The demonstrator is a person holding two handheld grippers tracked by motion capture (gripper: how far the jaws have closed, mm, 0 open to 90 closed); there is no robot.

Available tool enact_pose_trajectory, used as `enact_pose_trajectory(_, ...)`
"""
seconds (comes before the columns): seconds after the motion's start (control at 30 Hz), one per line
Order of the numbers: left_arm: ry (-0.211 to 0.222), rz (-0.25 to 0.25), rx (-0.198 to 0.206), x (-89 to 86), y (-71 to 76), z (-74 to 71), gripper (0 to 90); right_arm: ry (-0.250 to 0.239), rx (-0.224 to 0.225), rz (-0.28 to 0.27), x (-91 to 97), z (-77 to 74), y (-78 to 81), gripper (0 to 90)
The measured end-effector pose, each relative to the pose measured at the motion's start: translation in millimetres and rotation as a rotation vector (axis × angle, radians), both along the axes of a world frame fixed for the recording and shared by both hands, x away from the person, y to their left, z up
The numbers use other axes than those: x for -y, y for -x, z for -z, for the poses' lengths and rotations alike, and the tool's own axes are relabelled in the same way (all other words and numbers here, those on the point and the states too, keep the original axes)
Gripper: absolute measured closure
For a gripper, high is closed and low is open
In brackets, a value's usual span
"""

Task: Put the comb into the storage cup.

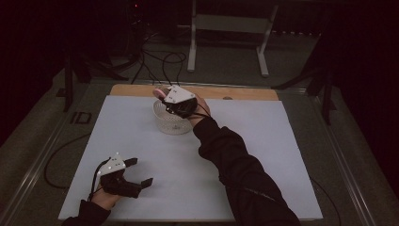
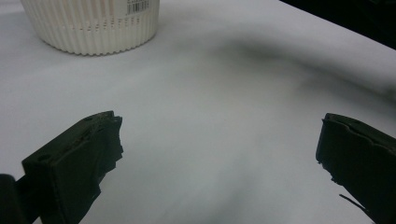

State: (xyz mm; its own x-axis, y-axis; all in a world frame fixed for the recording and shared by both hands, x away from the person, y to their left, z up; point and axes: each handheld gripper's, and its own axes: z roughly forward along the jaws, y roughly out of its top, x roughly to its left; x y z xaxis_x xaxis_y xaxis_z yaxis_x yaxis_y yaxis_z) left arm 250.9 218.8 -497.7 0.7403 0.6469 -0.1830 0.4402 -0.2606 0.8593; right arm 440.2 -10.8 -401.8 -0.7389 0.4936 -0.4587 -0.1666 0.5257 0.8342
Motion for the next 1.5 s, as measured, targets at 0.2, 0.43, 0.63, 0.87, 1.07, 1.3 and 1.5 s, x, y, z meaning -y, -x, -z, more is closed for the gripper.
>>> enact_pose_trajectory(0.2,0.000,0.001,0.001,-0.1,0.0,-0.1,0.0,0.033,0.010,-0.005,-6.5,8.3,2.8,64.3)
enact_pose_trajectory(0.43,0.000,-0.003,0.008,-0.6,0.3,-0.6,0.0,0.054,-0.007,-0.026,-16.6,20.1,9.1,64.1)
enact_pose_trajectory(0.63,0.001,-0.002,0.010,-0.8,0.6,-0.7,0.0,0.045,-0.039,-0.052,-22.5,28.9,15.2,62.9)
enact_pose_trajectory(0.87,-0.001,-0.002,0.011,-0.5,0.8,-0.8,0.0,0.050,-0.051,-0.076,-23.7,30.2,19.2,62.1)
enact_pose_trajectory(1.07,-0.005,-0.001,0.007,0.1,0.5,0.0,0.0,0.039,-0.062,-0.096,-22.1,28.9,22.7,20.8)
enact_pose_trajectory(1.3,-0.007,0.002,0.008,0.5,0.7,0.0,0.0,0.031,-0.149,-0.097,-20.9,24.9,23.8,7.2)
enact_pose_trajectory(1.5,-0.012,0.005,0.011,0.5,0.4,0.1,0.0,0.015,-0.155,-0.112,-18.3,24.0,24.8,7.2)
